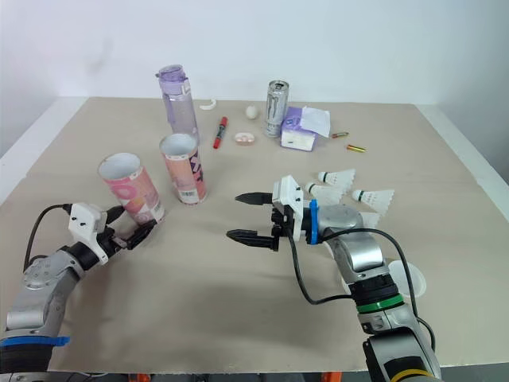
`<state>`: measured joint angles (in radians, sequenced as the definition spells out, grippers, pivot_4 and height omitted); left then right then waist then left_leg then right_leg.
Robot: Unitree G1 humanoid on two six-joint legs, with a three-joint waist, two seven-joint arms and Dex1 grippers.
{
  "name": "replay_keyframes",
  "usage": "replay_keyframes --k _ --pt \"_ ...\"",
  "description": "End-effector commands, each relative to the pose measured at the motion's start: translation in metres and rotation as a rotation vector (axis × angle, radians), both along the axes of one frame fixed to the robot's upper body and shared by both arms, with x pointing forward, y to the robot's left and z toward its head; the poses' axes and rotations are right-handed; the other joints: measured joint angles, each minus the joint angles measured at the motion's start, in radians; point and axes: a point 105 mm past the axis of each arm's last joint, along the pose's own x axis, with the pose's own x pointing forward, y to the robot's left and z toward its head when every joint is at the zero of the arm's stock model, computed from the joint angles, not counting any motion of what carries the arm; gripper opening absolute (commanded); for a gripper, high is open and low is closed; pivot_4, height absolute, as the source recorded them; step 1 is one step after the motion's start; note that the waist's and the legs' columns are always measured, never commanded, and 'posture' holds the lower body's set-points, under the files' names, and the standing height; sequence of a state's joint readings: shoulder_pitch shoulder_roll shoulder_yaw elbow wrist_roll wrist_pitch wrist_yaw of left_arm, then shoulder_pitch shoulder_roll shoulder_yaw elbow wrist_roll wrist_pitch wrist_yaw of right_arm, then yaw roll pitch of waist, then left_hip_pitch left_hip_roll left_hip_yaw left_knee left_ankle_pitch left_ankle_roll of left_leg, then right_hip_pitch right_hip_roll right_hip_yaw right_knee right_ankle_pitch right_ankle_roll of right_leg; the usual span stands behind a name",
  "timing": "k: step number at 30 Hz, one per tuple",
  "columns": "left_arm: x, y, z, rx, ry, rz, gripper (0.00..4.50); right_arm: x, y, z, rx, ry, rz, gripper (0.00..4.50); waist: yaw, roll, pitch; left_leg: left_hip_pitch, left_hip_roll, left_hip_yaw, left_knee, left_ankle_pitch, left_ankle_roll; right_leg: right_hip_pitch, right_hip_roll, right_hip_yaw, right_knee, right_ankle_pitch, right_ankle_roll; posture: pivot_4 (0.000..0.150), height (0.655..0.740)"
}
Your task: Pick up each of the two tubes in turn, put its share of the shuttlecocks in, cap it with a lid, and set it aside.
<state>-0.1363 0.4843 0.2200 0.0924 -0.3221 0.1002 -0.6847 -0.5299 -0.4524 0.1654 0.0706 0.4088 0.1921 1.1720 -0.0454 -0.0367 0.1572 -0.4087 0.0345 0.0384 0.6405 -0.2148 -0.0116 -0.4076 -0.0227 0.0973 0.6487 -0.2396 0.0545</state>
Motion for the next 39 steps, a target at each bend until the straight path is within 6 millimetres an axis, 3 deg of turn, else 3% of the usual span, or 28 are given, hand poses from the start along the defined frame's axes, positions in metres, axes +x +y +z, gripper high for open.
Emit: replay_keyframes --k 1,13,24,28,39 --pt "0.012 -0.001 0.016 -0.009 -0.048 -0.036 4.50 0.001 -0.002 0.020 0.027 -0.072 -0.004 4.44 0.000 0.000 0.000 0.000 0.000 0.000 0.000 0.000 0.000 0.000 0.000 0.000 0.000 0.000 0.000 0.150 0.7400" --pt "0.029 -0.020 0.017 -0.033 -0.039 -0.132 4.50 0.001 -0.005 0.021 0.021 -0.070 -0.018 4.44 0.000 0.000 0.000 -0.001 -0.001 -0.001 0.000 0.000 0.000 0.000 0.000 0.000 0.000 0.000 0.000 0.150 0.7400" --pt "0.037 -0.018 0.014 0.042 -0.076 -0.159 4.50 -0.002 -0.007 0.021 0.018 -0.063 -0.031 4.44 0.000 0.000 0.000 -0.001 -0.002 -0.001 0.000 0.000 0.000 0.000 0.000 0.000 0.000 0.000 0.001 0.150 0.7400" --pt "0.038 -0.020 0.011 0.055 -0.076 -0.176 3.43 -0.003 -0.007 0.020 0.020 -0.058 -0.033 4.50 0.000 0.000 0.000 -0.002 -0.002 -0.002 0.000 0.000 0.000 0.000 0.000 0.000 0.000 0.000 0.001 0.150 0.7400" --pt "0.035 -0.015 0.009 0.057 -0.069 -0.174 3.43 -0.004 -0.004 0.019 0.032 -0.046 -0.030 4.50 0.000 0.000 0.000 -0.002 -0.002 -0.002 0.000 0.000 0.000 0.000 0.000 0.000 0.000 0.000 0.001 0.150 0.7400"
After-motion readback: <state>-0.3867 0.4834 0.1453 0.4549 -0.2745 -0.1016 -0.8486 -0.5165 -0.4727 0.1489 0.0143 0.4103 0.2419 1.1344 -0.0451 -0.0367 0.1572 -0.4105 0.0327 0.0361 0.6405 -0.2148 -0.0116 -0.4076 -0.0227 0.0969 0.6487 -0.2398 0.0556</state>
